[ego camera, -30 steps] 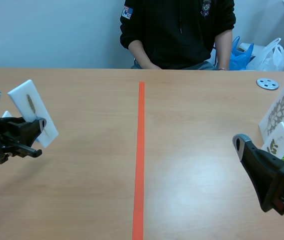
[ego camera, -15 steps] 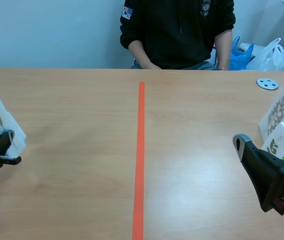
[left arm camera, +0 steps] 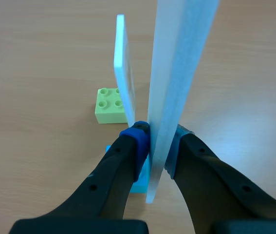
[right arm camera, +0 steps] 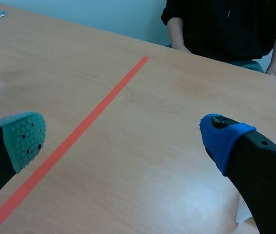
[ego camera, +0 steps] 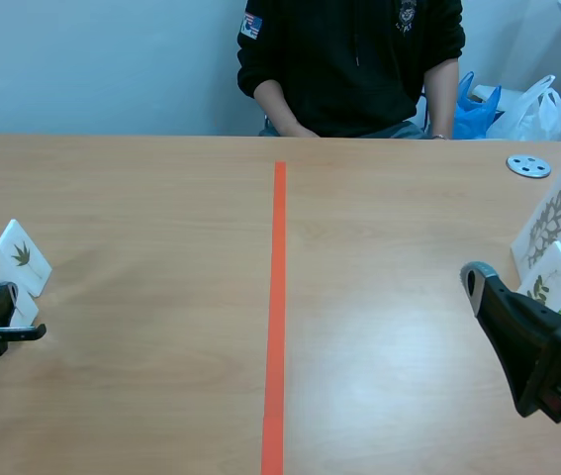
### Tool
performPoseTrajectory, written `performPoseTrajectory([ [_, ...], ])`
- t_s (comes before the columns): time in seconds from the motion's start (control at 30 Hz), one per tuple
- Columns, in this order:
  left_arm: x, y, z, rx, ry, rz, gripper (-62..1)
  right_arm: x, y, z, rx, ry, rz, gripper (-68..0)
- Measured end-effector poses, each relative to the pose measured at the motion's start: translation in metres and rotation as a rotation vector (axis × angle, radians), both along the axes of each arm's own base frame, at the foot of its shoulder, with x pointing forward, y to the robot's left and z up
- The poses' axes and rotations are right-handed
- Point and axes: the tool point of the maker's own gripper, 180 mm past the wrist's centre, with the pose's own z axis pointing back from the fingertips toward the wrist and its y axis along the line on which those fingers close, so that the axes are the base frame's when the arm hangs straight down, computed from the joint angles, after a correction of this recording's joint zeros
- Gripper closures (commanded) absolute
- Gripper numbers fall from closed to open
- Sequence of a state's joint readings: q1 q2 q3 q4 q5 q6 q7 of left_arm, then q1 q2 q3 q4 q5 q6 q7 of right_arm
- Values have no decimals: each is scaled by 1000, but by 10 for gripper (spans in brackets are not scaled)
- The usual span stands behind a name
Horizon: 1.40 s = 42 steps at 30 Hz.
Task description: Sort the leaf by its shape. The table is split by an orange tape line. A compound leaf with several leaflets goes to the left side, a simple leaf with one blade goes to the right side. Return to the home posture when a red brick is placed on the table.
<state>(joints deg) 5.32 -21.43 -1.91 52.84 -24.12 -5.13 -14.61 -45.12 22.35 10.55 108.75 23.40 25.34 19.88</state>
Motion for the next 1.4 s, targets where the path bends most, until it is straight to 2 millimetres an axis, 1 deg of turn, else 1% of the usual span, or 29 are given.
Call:
performPoseTrajectory([
  [0.1, 4, -3, -2, -22, -5, 4, -43, 0, 0, 0, 0, 0, 0, -679],
  [0.17, 9, -6, 2, -33, -27, 8, -45, 0, 0, 0, 0, 0, 0, -679],
  [0.3, 15, -11, 7, -49, -55, 10, -93, 0, 0, 0, 2, 0, -2, -679],
  [0.57, 16, -11, 7, -49, -57, 13, -98, 0, 0, 1, 9, -1, -4, -679],
  [0.7, 16, -11, 7, -48, -57, 12, -186, 0, 0, 1, 9, -1, -4, -679],
  [0.93, 16, -11, 7, -48, -57, 12, -296, 0, -1, 2, 20, -1, -7, -679],
  [1.1, 16, -11, 7, -48, -57, 13, -441, 0, -1, 2, 20, -1, -6, -679],
  [1.27, 16, -10, 9, -43, -63, 12, -538, -1, 2, 3, 38, 2, 10, -679],
  [1.33, 16, -8, 11, -39, -73, 10, -562, -1, 2, 3, 38, 2, 10, -679],
  [1.4, 17, -6, 14, -31, -80, 9, -598, -1, 2, 3, 38, 2, 10, -679],
])
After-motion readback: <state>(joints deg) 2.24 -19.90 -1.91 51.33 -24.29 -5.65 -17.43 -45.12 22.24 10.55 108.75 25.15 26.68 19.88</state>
